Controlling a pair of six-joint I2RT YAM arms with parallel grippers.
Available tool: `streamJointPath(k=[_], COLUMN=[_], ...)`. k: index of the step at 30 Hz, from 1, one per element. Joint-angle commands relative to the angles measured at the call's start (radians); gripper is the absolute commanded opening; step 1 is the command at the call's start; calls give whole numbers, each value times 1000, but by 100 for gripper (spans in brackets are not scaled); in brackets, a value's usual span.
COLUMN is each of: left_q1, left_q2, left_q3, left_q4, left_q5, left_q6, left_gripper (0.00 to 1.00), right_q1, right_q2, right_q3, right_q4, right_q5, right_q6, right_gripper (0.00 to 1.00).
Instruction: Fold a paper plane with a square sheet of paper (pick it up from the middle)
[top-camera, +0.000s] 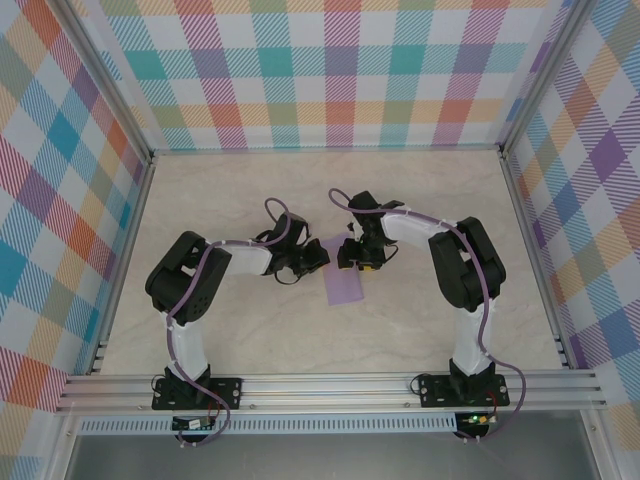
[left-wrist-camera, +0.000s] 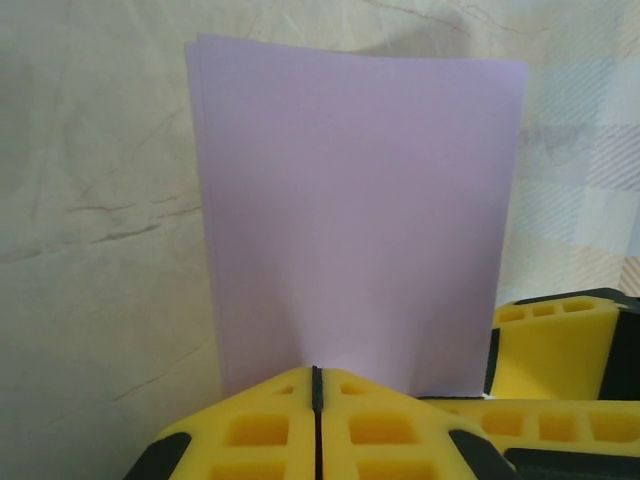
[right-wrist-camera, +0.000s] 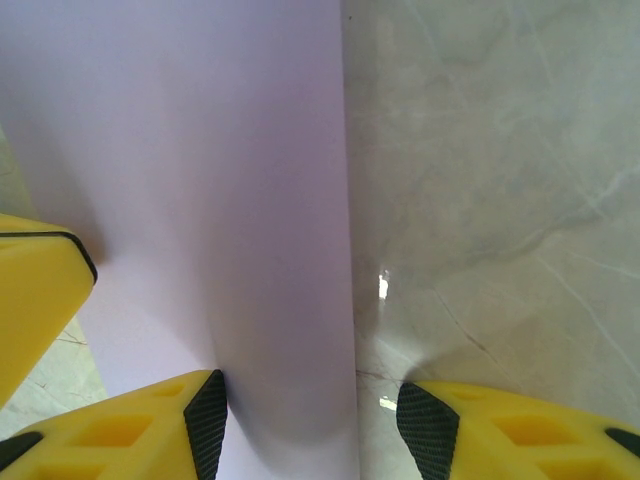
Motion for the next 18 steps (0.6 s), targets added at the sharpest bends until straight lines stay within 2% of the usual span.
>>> streamJointPath(k=[1, 8, 13, 18], left_q1=[-18, -20, -20, -21], left_q2=[24, 54, 81, 93], left_q3=[22, 47, 40, 34], left_q4=[-49, -199, -299, -324], left_q5=[2, -27, -62, -74], left_q6=[23, 61, 79, 77], left_gripper=[6, 3, 2, 1], right_q1=[-15, -15, -15, -15], right_q2=[156, 120, -6, -153], right_q3=[-75, -82, -79, -85], right_q4=[40, 46, 53, 53], right_q5=[142, 121, 56, 41], right_q6=[-37, -22, 8, 47], right_gripper=[56, 57, 60, 62])
